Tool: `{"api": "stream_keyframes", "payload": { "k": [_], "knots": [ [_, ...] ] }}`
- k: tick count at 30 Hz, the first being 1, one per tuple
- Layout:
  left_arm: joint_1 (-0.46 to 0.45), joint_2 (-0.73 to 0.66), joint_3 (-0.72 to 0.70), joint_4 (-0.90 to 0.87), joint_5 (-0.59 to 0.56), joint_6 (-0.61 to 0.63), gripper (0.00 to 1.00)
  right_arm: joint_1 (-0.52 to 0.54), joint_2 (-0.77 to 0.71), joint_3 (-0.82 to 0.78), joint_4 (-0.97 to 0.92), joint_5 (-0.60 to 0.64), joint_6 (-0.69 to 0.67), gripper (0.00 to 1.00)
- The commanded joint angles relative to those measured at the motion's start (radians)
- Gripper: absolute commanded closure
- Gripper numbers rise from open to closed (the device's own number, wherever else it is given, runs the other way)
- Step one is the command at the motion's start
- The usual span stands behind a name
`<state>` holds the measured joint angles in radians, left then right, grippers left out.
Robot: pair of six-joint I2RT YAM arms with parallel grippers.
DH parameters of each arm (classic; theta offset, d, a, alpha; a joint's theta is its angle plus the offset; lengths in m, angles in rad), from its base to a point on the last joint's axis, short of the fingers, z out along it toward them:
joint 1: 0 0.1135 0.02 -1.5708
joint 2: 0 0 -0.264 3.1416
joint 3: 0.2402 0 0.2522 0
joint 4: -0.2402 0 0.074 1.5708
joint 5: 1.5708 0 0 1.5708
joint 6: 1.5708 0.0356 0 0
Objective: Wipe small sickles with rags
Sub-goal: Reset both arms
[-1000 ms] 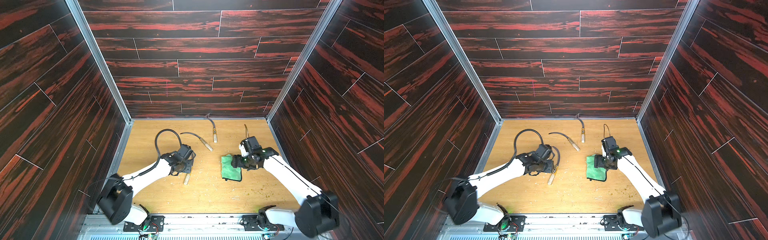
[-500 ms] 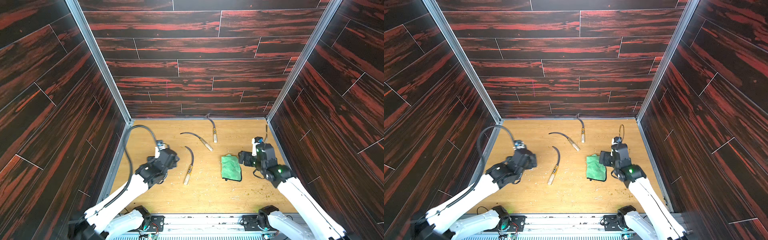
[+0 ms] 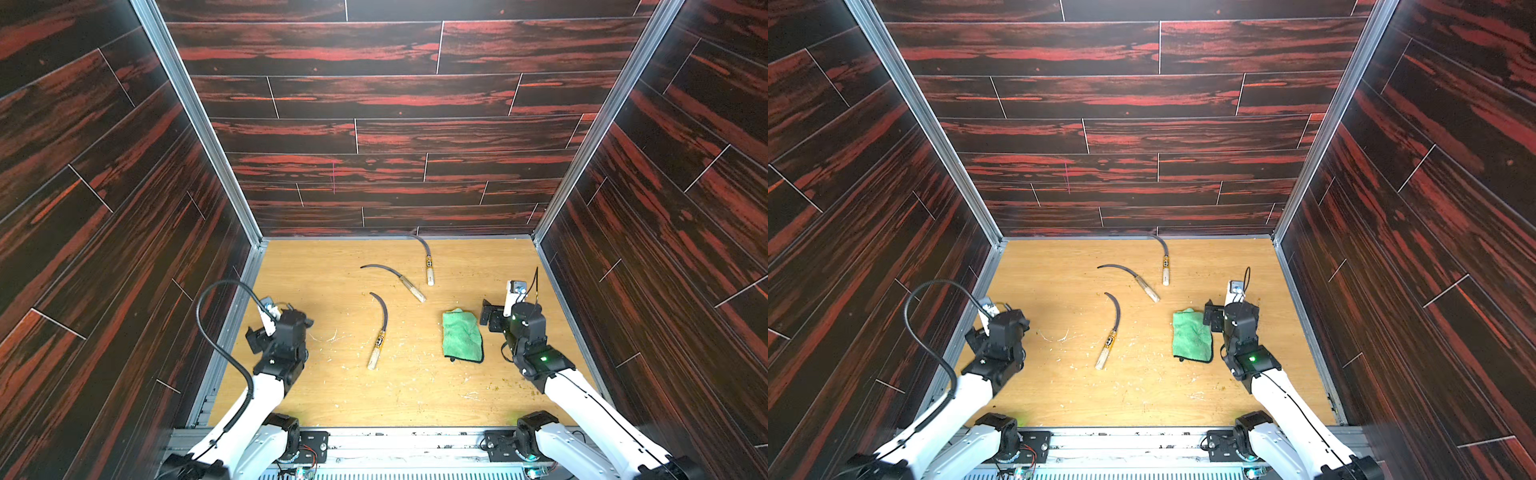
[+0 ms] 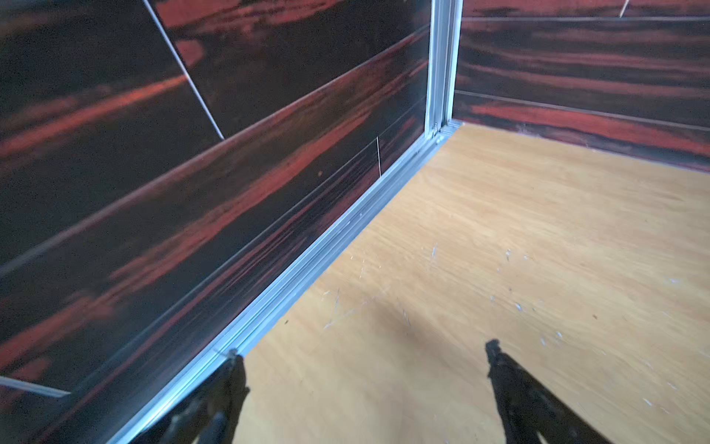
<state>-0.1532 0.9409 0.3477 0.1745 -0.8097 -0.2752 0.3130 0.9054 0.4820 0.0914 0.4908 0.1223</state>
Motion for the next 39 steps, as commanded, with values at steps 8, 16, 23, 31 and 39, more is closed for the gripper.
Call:
{"api": "stream_keyframes", "payload": {
  "k": [8,16,23,31,39],
  "knots": [
    [0.114,0.339,-0.024,0.559,0.135,0.099,0.0,-0.151,0.158,-0.089,0.397,0.042,-0.008,0.02],
    [0.151,0.469,0.023,0.631,0.256,0.08,0.0,-0.216,0.363,-0.164,0.74,0.027,-0.033,0.02],
    [0.153,0.54,0.002,0.729,0.359,0.116,0.0,-0.271,0.509,-0.215,1.012,-0.019,-0.071,0.02],
    [0.153,0.595,0.037,0.712,0.379,0.127,0.0,-0.338,0.579,-0.232,1.092,-0.138,-0.013,0.02],
    [0.153,0.596,0.054,0.684,0.376,0.129,0.0,-0.366,0.646,-0.191,1.061,-0.288,-0.034,0.02]
  ]
}}
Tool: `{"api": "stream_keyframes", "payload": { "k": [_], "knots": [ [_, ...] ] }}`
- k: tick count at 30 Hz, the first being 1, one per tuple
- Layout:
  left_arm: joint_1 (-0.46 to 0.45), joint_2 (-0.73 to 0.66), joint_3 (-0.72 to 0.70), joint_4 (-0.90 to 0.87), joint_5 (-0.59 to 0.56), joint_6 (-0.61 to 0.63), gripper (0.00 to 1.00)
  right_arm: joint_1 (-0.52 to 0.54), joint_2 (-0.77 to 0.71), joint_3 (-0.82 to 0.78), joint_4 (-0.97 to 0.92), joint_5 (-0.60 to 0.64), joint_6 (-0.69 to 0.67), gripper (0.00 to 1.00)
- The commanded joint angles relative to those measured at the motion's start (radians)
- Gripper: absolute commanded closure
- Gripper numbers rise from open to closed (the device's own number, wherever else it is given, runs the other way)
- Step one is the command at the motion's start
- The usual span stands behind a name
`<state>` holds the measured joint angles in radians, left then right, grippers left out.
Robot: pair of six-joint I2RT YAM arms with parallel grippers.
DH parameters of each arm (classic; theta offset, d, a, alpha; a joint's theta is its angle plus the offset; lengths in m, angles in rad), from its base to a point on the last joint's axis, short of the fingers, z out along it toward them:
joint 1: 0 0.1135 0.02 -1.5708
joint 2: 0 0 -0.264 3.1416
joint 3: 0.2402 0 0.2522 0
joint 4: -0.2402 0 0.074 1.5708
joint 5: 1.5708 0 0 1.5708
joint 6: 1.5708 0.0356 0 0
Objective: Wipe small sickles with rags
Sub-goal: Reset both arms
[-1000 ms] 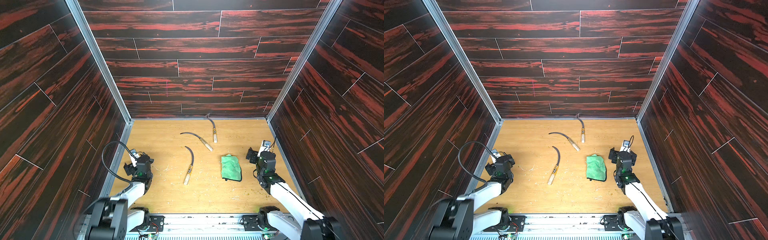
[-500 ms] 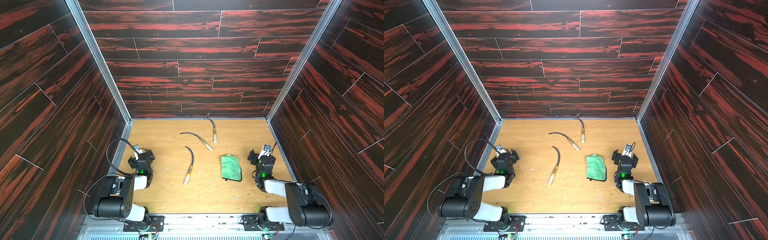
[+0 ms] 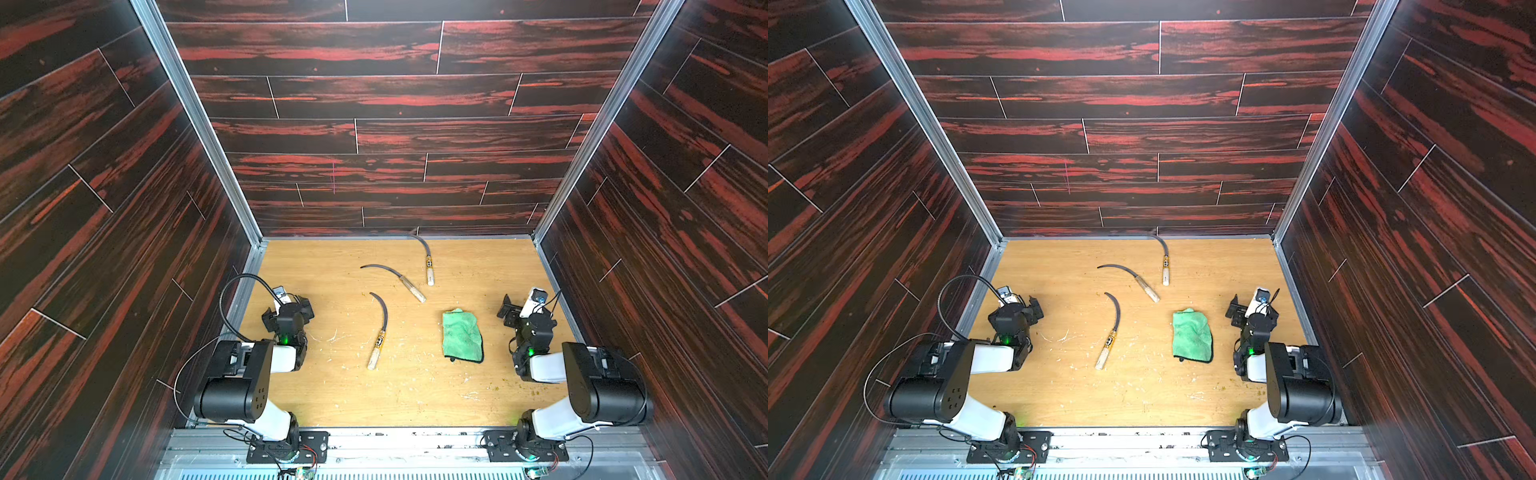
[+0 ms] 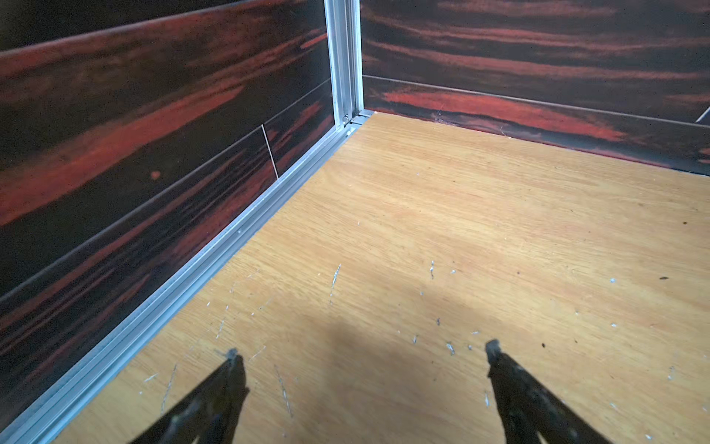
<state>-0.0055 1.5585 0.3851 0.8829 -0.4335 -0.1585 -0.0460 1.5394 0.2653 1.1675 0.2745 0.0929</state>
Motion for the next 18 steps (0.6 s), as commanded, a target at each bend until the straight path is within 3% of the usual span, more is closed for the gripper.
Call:
{"api": "stream_keyframes", "payload": {
  "k": [1,18],
  "knots": [
    [0.006,-0.023,0.018,-0.03,0.001,0.013,0.0,-0.008,0.024,0.037,-0.018,-0.089,-0.01,0.02],
    [0.005,-0.02,0.026,-0.041,0.016,0.019,0.0,-0.009,0.021,0.035,-0.016,-0.087,-0.012,0.02]
  ]
}}
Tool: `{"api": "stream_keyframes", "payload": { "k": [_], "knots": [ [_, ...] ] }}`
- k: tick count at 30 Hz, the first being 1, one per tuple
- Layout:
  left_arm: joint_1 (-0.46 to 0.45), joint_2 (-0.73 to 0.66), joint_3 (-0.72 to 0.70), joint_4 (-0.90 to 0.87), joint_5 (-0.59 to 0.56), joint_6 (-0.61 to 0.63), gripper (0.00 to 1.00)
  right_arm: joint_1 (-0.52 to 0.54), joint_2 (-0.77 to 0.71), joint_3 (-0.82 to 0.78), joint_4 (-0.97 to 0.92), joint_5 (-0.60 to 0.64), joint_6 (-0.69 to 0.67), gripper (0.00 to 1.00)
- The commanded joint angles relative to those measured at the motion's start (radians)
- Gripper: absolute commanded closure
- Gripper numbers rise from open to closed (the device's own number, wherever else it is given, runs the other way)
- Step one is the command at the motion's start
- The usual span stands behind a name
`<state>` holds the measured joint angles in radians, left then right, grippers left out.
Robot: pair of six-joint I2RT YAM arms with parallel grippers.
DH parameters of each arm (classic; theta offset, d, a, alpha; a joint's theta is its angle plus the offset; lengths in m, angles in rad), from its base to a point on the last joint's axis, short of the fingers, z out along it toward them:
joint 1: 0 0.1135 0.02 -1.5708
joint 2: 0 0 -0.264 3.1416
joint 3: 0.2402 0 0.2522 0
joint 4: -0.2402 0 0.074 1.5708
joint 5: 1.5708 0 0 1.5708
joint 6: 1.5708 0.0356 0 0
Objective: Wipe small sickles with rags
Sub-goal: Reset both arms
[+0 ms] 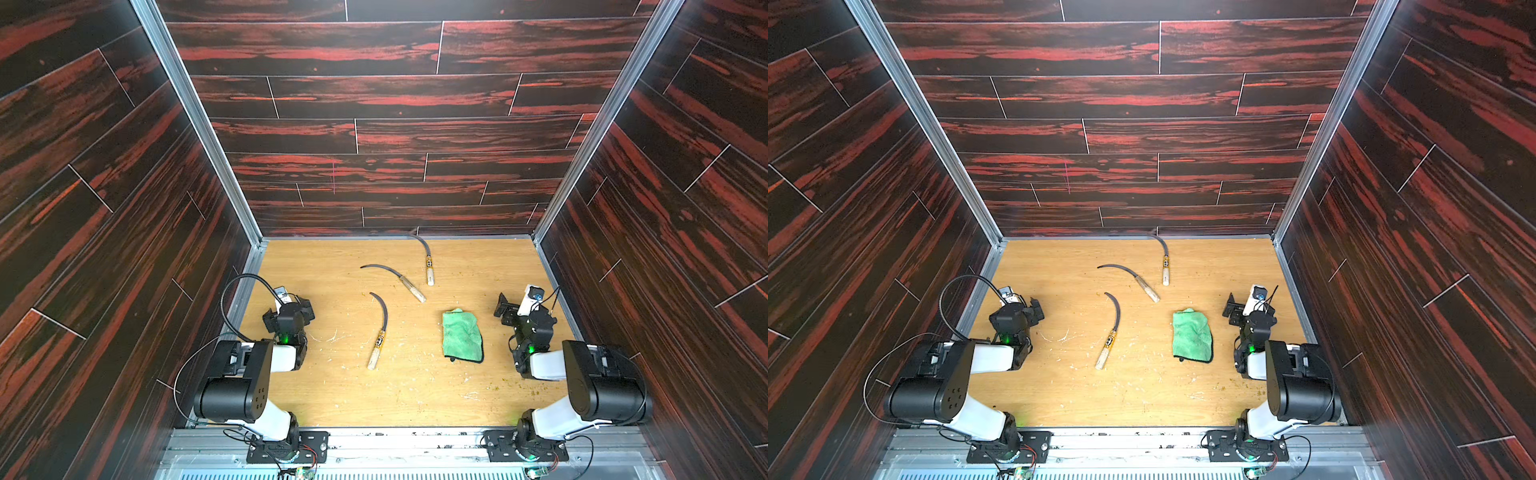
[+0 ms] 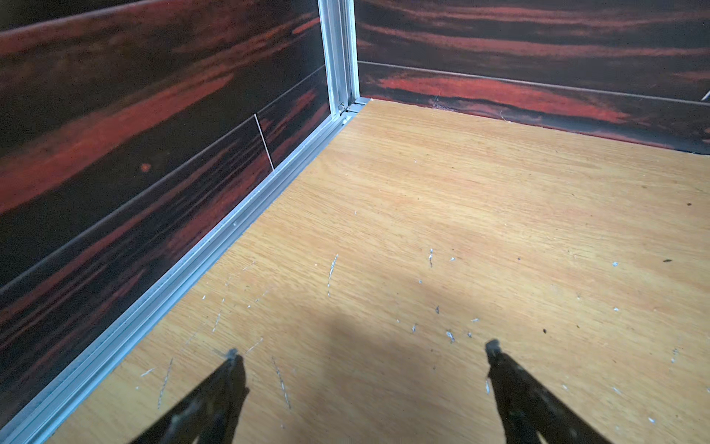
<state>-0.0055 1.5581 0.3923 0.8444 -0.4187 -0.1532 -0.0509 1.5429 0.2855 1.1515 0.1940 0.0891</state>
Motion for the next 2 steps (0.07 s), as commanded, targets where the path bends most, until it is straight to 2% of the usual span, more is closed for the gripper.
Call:
{"api": "stream_keyframes", "payload": {
  "k": [1,2],
  "knots": [
    [0.005,-0.02,0.017,-0.001,0.0,0.013,0.0,-0.003,0.017,0.014,0.0,-0.007,-0.008,0.02],
    [0.004,-0.02,0.016,0.001,0.0,0.014,0.0,-0.004,0.017,0.014,0.002,-0.006,-0.008,0.02]
  ]
}}
